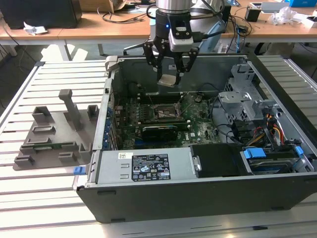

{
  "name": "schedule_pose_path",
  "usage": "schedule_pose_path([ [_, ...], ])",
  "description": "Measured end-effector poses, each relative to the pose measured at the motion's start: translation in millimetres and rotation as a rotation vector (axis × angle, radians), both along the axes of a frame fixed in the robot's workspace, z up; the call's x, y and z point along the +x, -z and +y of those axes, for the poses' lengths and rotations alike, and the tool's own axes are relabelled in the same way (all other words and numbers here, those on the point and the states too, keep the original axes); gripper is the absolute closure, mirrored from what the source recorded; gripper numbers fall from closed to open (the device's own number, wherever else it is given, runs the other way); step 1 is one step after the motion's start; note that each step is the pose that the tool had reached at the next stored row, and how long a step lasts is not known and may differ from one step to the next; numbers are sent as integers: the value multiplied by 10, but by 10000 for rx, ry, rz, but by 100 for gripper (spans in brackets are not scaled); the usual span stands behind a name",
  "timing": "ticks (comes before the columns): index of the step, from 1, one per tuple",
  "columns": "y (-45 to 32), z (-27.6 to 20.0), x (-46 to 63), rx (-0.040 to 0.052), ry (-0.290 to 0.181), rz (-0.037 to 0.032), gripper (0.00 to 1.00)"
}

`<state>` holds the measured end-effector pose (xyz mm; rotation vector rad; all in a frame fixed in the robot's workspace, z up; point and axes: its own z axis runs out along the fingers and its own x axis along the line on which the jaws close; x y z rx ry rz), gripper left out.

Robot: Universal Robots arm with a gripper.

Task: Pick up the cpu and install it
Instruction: 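Place the cpu into insertion slot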

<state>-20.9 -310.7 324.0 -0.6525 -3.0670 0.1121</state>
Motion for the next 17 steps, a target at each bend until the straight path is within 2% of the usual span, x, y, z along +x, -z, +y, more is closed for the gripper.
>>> schedule_pose_path([
  [4, 0, 0, 0, 0, 284, 1, 45],
  [7, 1, 0, 0, 1, 796, 0, 45],
  [8, 2, 0, 0, 24, 856, 0, 45],
  [9, 2, 0, 1, 84, 897, 3, 45],
  [10, 1, 0, 0, 191, 932, 9, 45],
  [12, 1, -1, 0, 307, 974, 14, 45],
  [17, 1, 0, 0, 320, 1206, 10, 45],
])
